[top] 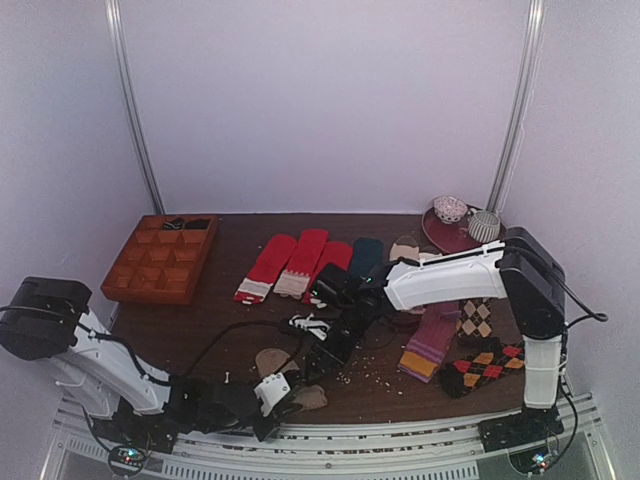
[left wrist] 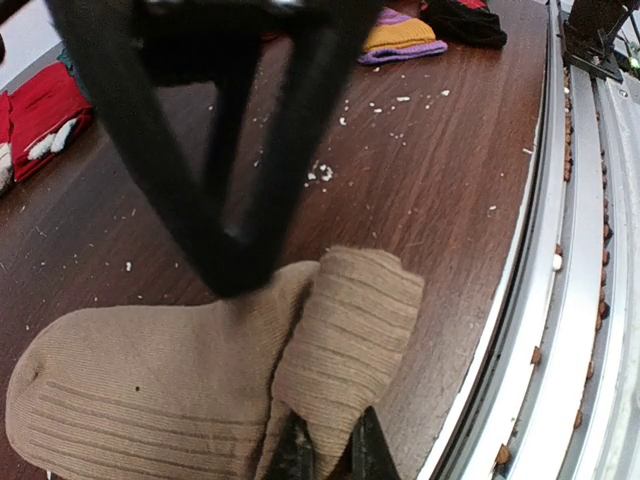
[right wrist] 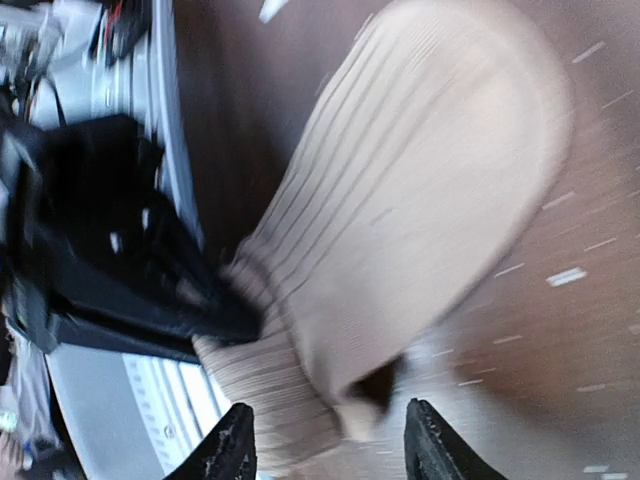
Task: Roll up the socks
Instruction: Roll a pair of socks at the center of the board.
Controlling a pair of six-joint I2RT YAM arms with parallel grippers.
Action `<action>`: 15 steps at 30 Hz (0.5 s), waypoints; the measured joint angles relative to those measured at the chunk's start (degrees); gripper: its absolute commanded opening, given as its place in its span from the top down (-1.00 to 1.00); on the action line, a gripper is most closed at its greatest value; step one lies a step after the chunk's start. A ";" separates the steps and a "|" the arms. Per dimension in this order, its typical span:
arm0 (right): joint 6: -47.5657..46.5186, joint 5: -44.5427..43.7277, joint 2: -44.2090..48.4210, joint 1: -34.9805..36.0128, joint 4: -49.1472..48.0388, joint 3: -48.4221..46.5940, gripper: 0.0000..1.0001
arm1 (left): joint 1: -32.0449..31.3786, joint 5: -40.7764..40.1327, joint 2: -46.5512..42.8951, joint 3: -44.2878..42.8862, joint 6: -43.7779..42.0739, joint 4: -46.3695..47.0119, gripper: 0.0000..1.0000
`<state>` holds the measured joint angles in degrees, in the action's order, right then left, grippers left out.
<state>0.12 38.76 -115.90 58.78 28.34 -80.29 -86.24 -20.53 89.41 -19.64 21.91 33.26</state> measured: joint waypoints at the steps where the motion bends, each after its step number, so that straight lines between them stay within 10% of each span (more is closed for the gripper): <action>1: 0.35 -0.26 0.24 -0.50 -0.76 -0.22 -0.04 | 0.00 0.02 -0.04 0.13 0.26 0.22 1.00; 15: 4.66 -6.69 -10.51 0.28 -6.19 -11.21 -0.12 | 0.00 0.09 0.09 0.48 0.81 1.05 1.00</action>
<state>4.78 32.08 -126.41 59.07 22.15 -91.50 -86.24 -20.45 89.49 -19.16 22.72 34.30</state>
